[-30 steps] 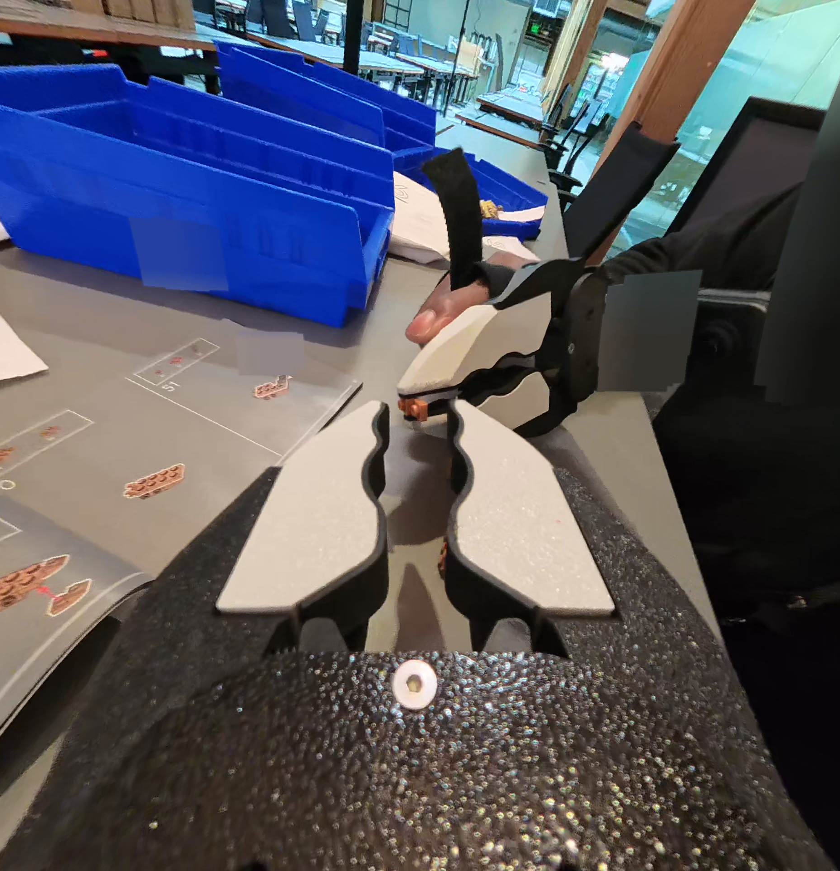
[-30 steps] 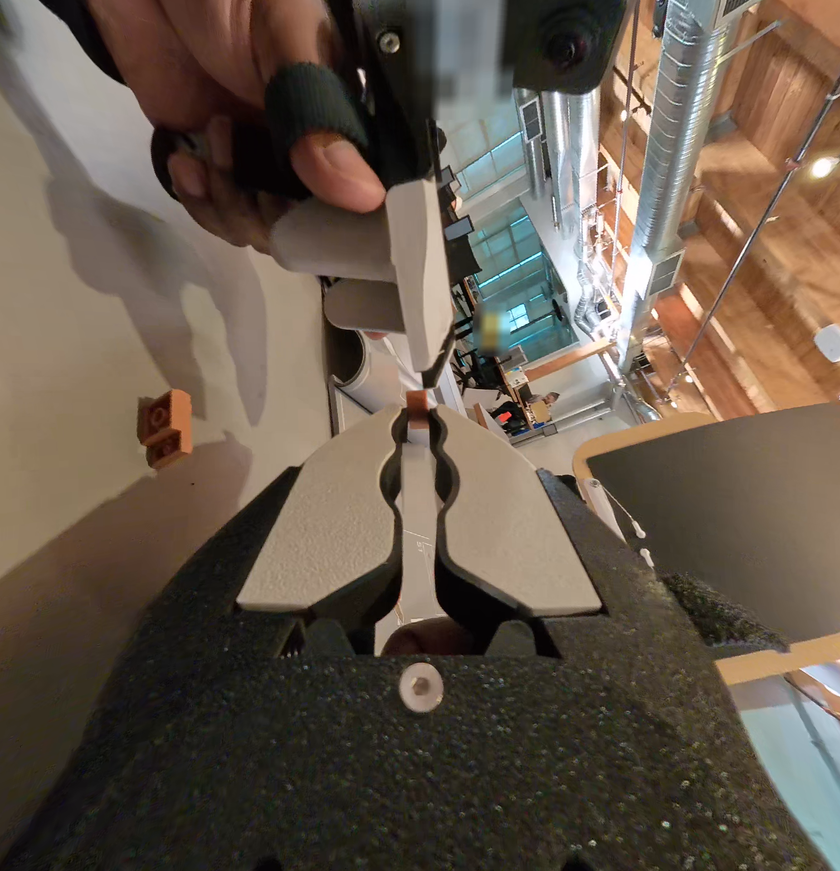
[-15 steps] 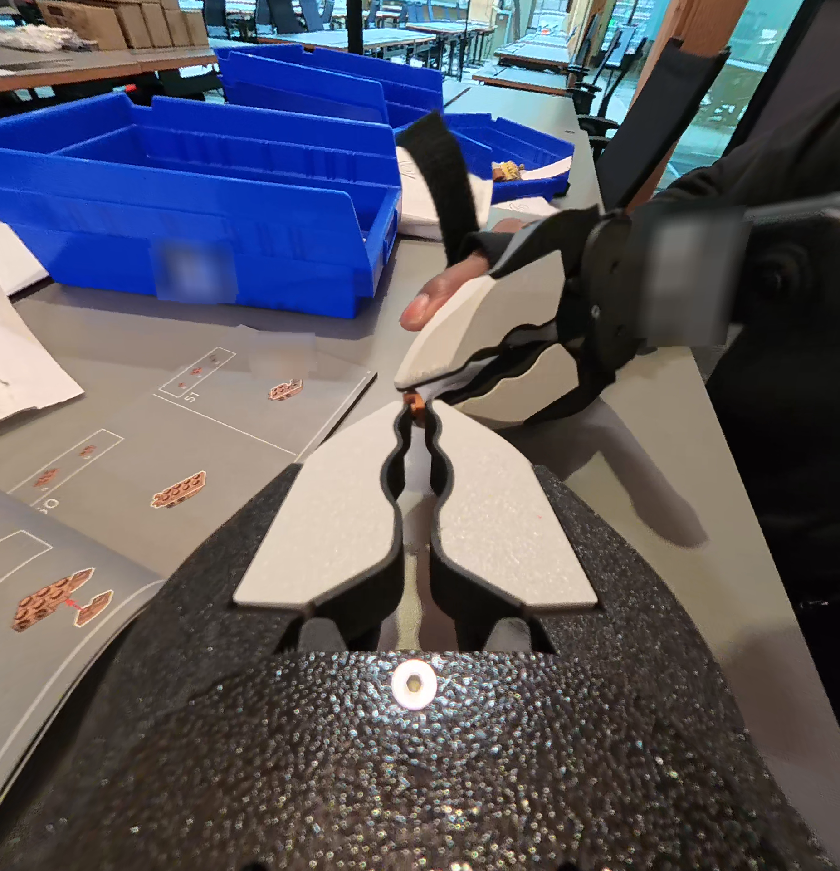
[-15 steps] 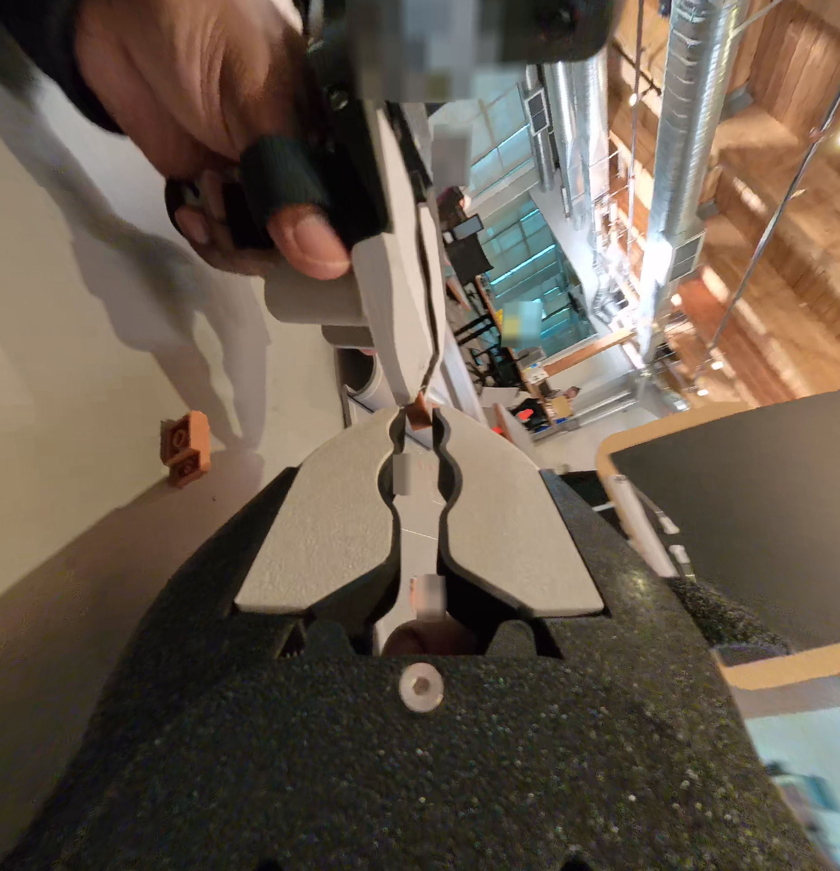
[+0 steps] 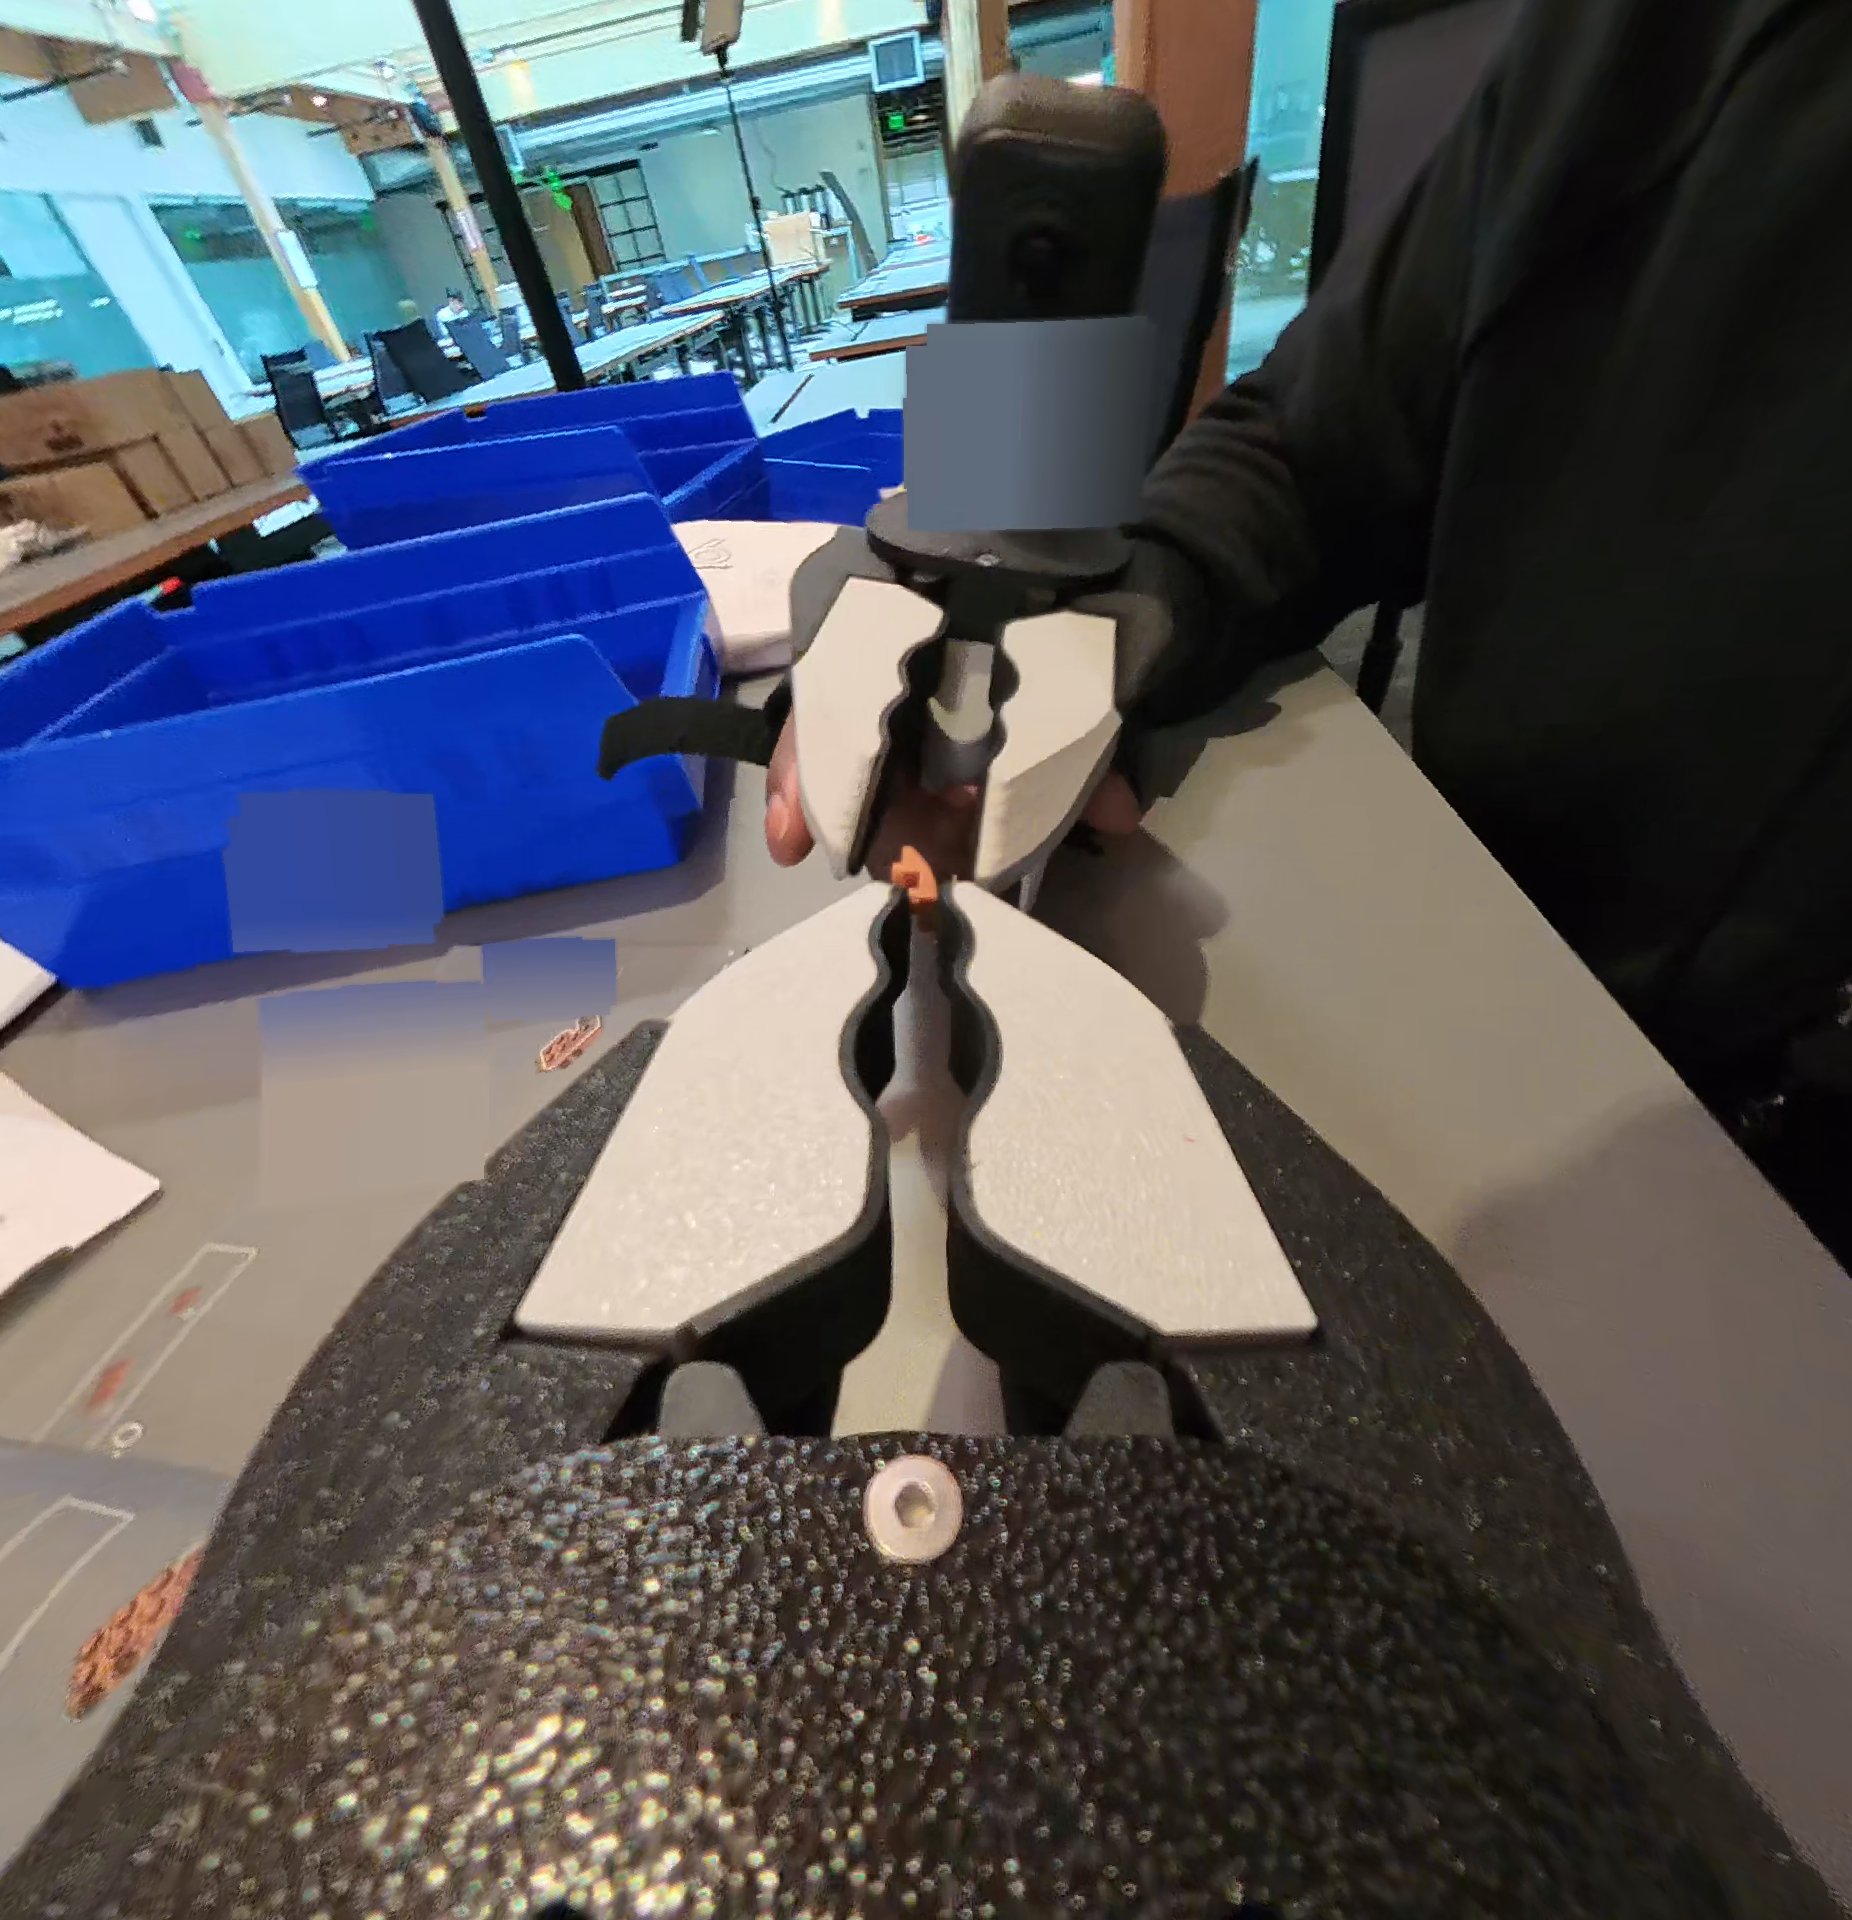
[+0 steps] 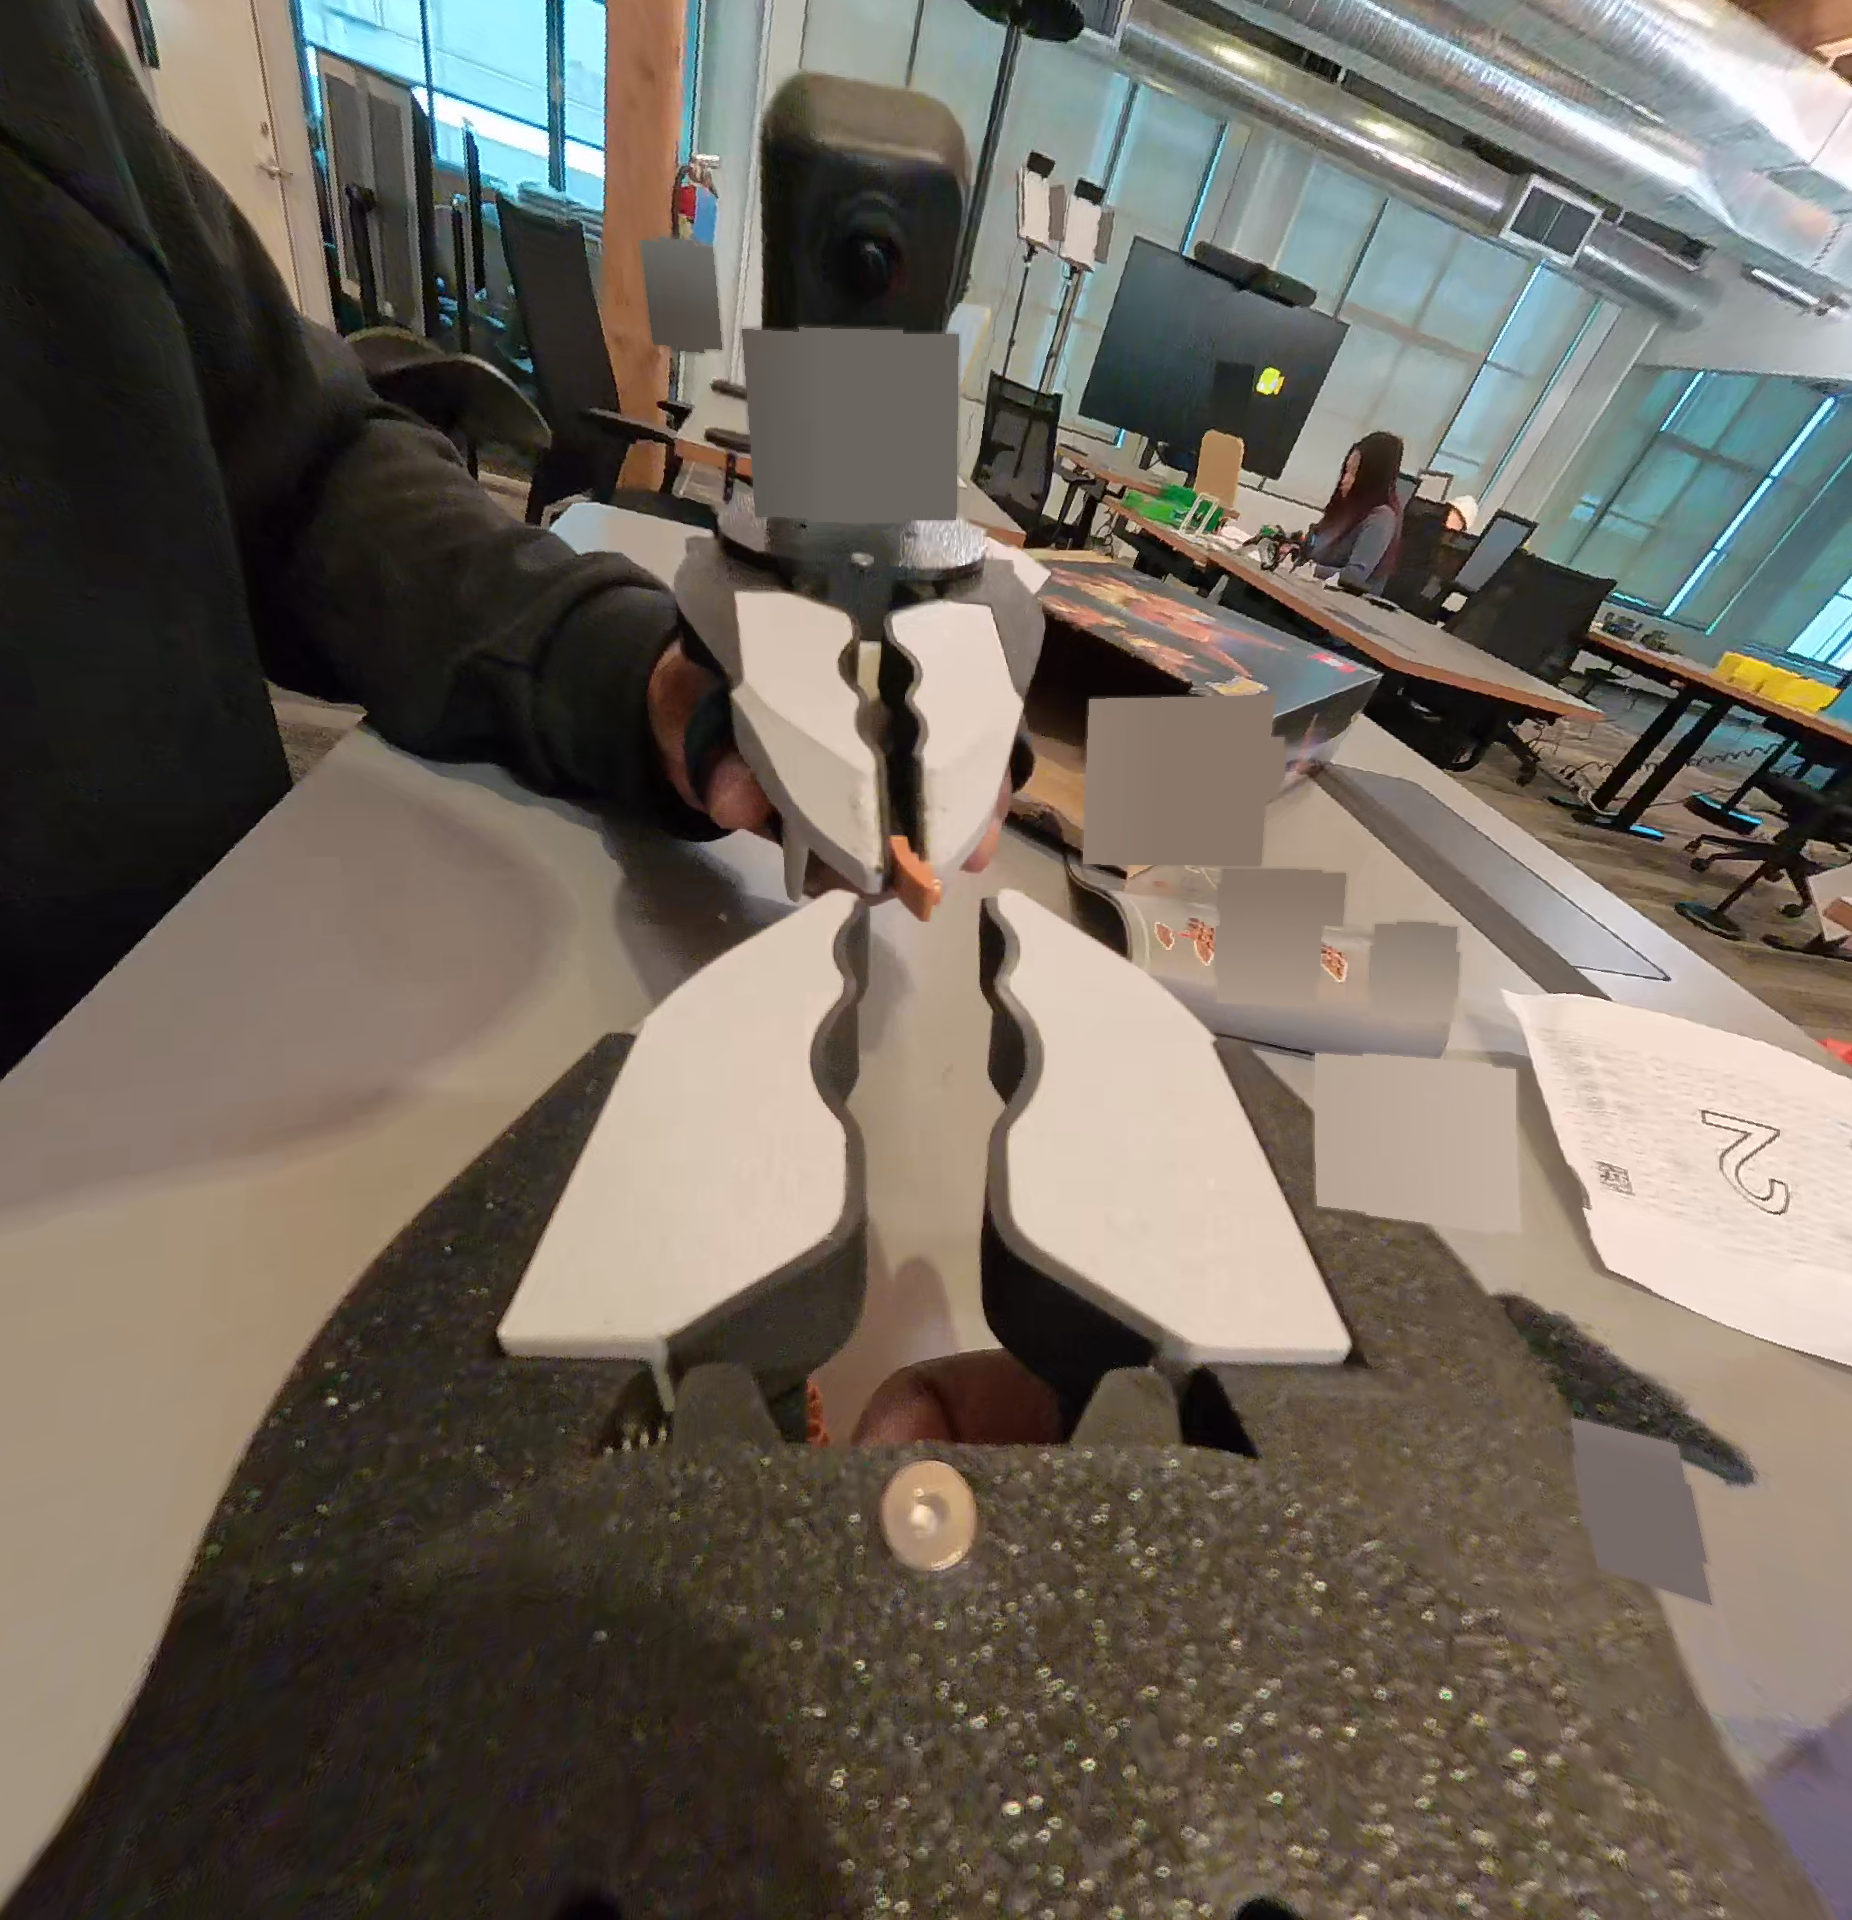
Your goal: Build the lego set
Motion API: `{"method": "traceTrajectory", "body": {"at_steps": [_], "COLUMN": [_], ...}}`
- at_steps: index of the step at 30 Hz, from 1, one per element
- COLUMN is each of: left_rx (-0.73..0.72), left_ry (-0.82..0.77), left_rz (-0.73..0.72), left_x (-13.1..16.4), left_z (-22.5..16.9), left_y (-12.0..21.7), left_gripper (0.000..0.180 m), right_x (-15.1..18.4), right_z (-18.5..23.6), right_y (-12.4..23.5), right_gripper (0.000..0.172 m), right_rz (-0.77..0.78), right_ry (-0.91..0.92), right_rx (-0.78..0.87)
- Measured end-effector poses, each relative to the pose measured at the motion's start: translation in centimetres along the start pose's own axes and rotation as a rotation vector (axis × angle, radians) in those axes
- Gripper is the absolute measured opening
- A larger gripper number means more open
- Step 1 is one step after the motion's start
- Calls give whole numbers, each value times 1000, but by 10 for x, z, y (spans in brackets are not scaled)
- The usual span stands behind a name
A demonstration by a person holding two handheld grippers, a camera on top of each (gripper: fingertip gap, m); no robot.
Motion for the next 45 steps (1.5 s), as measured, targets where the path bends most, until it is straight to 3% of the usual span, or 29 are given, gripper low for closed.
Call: {"method": "traceTrajectory", "body": {"at_steps": [18,30,45], "left_rx": [99,51,55], "left_ry": [-32,-21,-90], "left_rz": [13,4,37], "left_x": [1,-1,-4], "left_z": [-12,-8,-12], "left_y": [-6,-4,-2], "left_gripper": [4,10,0], "right_x": [0,-1,1], "right_z": [8,5,5], "right_y": [2,4,3], "right_gripper": [8,6,6], "right_rz": [-23,-28,-11], "right_ry": [-2,6,23], "right_rx": [-126,-111,-100]}}
Point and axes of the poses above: each gripper's, where its closed fingertips meet, y back along the fingers, x out of its underside, z = x × y across the jaws, the point moved 8 cm from there along y, back along the fingers, and after that the axes turned 2 degrees about -z, right-handed, at the moved point
